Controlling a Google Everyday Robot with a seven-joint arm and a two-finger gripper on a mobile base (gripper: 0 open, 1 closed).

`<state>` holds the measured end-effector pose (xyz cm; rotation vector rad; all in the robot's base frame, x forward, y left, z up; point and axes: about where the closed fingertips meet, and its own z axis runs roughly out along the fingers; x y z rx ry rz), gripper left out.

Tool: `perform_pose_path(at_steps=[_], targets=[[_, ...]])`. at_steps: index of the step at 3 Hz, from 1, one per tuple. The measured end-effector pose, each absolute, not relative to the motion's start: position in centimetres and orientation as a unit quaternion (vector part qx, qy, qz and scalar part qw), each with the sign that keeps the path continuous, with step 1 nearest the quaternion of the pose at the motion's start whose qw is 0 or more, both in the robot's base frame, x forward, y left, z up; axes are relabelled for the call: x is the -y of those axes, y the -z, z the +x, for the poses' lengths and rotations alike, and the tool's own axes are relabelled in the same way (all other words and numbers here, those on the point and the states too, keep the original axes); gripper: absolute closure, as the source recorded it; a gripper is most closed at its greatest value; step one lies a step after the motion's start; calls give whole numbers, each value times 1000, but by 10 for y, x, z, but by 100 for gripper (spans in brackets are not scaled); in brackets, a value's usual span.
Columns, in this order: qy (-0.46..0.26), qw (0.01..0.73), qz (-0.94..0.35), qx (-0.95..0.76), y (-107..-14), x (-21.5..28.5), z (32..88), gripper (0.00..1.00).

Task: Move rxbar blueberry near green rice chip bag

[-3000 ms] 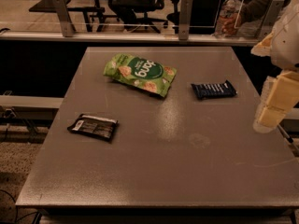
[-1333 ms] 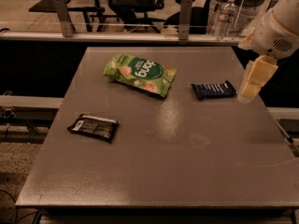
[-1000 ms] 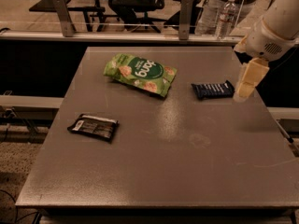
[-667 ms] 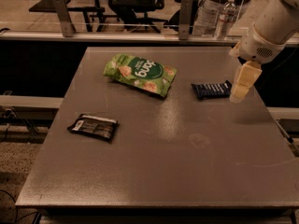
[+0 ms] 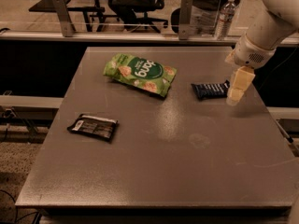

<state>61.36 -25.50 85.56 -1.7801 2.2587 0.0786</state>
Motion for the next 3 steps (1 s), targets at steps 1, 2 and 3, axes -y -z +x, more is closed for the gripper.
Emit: perform_pose_path(at_steps=[1, 2, 3], targets=[[-33, 119, -617, -777, -848, 255, 614, 0], [-39, 105, -620, -777, -841, 253, 614, 18], [-46, 97, -621, -776, -836, 248, 615, 42]])
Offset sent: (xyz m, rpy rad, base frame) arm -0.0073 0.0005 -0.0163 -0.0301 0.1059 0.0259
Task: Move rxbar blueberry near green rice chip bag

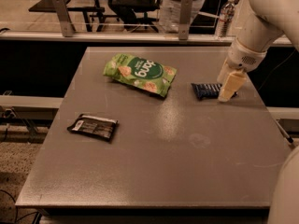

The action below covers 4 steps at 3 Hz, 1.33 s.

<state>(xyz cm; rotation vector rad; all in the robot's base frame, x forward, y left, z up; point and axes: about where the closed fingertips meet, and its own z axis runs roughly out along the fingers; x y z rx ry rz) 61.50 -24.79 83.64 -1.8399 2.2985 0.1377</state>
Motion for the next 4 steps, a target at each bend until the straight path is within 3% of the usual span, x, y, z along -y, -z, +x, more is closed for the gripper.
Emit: perform_pose_path(at_steps=[2, 3, 4], targets=[[-53, 95, -625, -773, -837, 232, 619, 88], [-46, 111, -621, -774, -852, 212, 626, 100], [-48, 124, -618, -775, -860, 194, 634, 100]])
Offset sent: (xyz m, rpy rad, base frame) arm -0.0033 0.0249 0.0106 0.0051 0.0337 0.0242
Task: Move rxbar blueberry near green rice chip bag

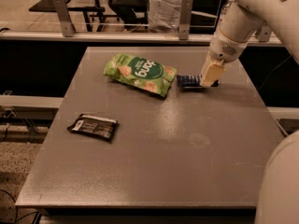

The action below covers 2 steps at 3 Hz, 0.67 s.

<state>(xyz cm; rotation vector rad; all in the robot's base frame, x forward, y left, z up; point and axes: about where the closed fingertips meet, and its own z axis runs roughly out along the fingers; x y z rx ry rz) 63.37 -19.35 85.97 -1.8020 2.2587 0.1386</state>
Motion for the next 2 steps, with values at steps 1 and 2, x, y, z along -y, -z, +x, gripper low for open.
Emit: perform_pose_path(at_steps=[1, 2], targets=[[-55, 131, -620, -771, -861, 173, 642, 100], [-63, 135, -621, -769, -859, 158, 648, 82]])
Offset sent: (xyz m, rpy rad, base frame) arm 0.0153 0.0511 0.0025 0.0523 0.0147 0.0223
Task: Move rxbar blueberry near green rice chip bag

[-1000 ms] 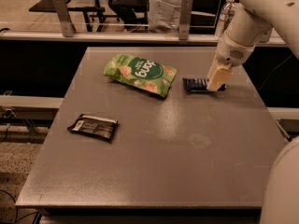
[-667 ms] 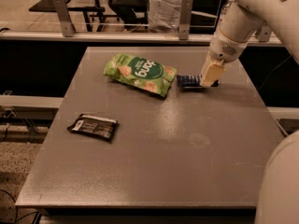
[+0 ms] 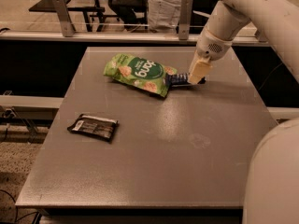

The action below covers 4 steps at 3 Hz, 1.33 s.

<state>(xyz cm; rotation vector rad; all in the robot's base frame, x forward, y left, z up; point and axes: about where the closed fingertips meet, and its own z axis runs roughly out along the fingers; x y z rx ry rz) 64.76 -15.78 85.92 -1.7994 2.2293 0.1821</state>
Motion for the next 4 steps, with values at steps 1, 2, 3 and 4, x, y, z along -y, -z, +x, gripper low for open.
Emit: perform_pose_path(at_steps=[1, 2, 3, 4], targets=[[-70, 146, -624, -764, -856, 147, 650, 58], [-71, 148, -624, -764, -854, 145, 651, 35], [-71, 149, -624, -764, -851, 143, 653, 12], [-72, 149, -624, -763, -849, 142, 654, 0]])
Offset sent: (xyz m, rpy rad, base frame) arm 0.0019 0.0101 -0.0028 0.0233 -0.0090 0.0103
